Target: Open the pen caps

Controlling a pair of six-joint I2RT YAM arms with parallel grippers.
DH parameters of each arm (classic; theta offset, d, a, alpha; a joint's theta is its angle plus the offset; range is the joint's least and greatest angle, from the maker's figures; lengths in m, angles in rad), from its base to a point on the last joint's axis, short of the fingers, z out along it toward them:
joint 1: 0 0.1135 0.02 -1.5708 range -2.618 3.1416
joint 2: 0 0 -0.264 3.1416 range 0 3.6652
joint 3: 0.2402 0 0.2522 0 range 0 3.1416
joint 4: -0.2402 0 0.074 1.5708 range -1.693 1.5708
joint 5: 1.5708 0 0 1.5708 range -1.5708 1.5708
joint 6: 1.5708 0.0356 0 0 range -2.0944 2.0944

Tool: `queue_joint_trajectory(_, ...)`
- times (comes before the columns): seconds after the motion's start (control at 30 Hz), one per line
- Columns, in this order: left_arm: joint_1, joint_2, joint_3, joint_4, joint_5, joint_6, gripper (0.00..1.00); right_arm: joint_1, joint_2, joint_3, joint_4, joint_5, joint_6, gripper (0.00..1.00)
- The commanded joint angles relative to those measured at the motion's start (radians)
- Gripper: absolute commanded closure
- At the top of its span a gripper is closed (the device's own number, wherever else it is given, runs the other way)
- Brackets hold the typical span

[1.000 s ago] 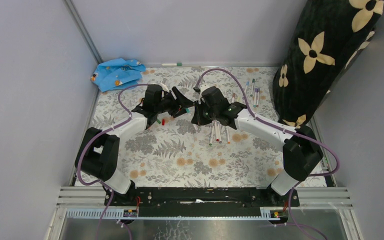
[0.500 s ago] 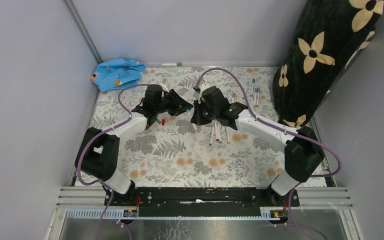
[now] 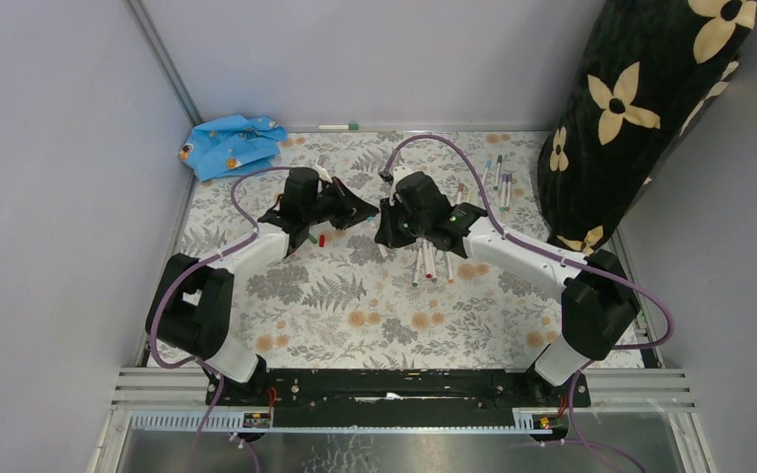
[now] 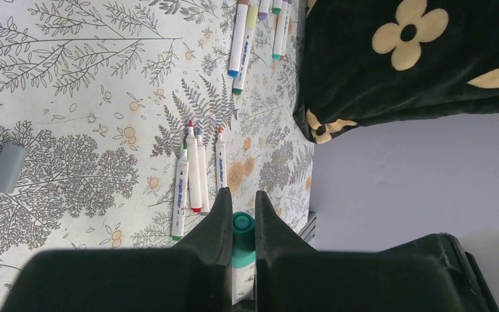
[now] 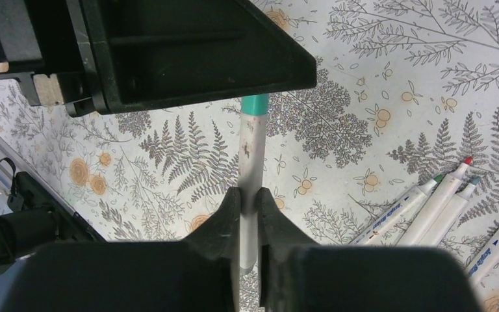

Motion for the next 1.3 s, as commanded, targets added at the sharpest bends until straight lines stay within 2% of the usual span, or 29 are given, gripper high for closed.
queue_joint_trajectory(0.0,-0.007,-0.037,-0.004,0.03,-0.002,-0.002,1.0,0.02,-0.04,0.021,0.038,0.02,-0.009,0.81)
queue_joint_trajectory(0.2,-0.007,-0.06,0.006,0.017,0.016,-0.011,1.0,0.024,-0.005,0.05,0.046,0.031,-0.008,0.73)
queue_joint_trajectory(0.6,-0.007,-0.089,0.006,0.02,0.047,-0.053,1.0,0.026,0.057,0.125,0.062,0.028,-0.001,0.7)
queue_joint_trajectory(0.63,-0.007,-0.094,0.006,0.02,0.048,-0.056,1.0,0.026,0.065,0.132,0.062,0.028,0.0,0.71)
queue_joint_trajectory(0.7,-0.006,-0.099,0.006,0.02,0.05,-0.061,1.0,0.027,0.077,0.141,0.063,0.029,0.003,0.79)
queue_joint_trajectory(0.73,-0.007,-0.101,0.006,0.02,0.048,-0.063,1.0,0.026,0.081,0.142,0.063,0.03,0.003,0.88)
queue_joint_trajectory(0.8,-0.007,-0.104,0.007,0.017,0.037,-0.063,1.0,0.027,0.081,0.134,0.061,0.03,0.004,1.0)
queue_joint_trajectory(1.1,0.047,-0.023,0.033,0.047,-0.046,-0.112,1.0,0.031,0.022,-0.029,0.078,0.027,0.013,1.0)
queue_joint_trajectory(1.27,0.095,0.031,0.075,0.048,-0.043,-0.125,1.0,0.041,-0.023,-0.16,0.12,0.028,0.039,1.0)
